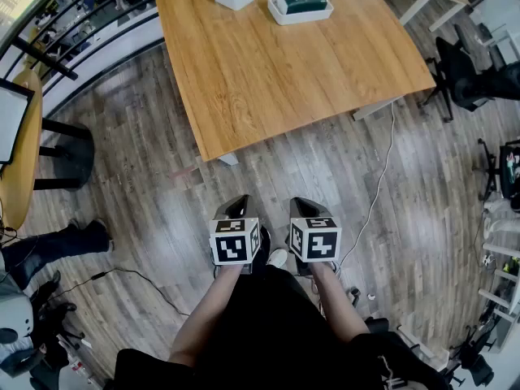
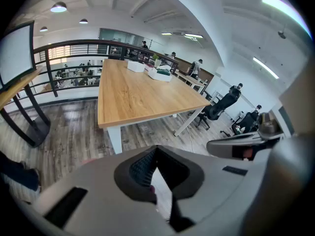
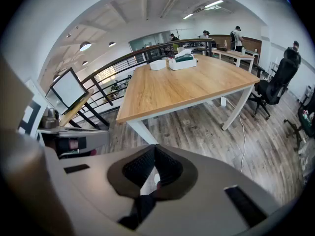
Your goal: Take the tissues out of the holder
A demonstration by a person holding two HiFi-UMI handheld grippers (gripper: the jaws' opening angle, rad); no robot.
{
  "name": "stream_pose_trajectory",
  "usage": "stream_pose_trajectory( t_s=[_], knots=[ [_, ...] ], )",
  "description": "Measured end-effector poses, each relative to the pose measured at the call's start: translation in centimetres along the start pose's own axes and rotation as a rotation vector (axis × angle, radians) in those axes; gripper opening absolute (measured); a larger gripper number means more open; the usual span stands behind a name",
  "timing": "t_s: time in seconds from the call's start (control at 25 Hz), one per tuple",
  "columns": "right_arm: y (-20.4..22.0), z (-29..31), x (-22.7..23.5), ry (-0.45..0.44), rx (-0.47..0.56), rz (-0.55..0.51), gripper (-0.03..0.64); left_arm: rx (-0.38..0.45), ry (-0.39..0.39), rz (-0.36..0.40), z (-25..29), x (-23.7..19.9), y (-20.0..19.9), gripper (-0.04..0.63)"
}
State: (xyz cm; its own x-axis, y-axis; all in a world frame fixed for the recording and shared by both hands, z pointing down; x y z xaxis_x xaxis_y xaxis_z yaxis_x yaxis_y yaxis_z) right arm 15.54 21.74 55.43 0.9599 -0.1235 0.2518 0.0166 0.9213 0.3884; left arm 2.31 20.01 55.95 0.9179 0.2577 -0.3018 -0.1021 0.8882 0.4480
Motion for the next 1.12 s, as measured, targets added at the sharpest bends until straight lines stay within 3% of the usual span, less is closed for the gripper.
stream_pose_trajectory(
  t_s=[0.56,0.8,1.12],
  knots=[
    [19.2,-8.4,-5.1,-0.051,-0.028,-0.127,0.011,0.02,-0.091,-0.094,-11.0,5.7,19.8,-0.002],
    [23.0,-11.3,-6.8,-0.082,0.006,-0.128,0.011,0.019,-0.082,-0.078,-13.5,7.2,23.2,-0.002],
    [24.3,-13.6,-7.6,-0.118,0.107,-0.146,0.012,0.061,-0.07,-0.058,-14.9,7.8,23.9,-0.002]
  ],
)
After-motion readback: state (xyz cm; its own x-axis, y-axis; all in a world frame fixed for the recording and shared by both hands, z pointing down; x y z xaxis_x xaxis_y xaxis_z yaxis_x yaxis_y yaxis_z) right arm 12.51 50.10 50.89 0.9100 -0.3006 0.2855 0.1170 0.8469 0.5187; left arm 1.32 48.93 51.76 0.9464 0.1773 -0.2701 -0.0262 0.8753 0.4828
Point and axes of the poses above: the fingertips, and each gripper's own axes: z forward along the fingers, x to its right, y out of its underside, the point moved 3 cm from there along -z, backward along the fingers, and after that the axes turned 8 degrees about -x, right-handed, at the moved point
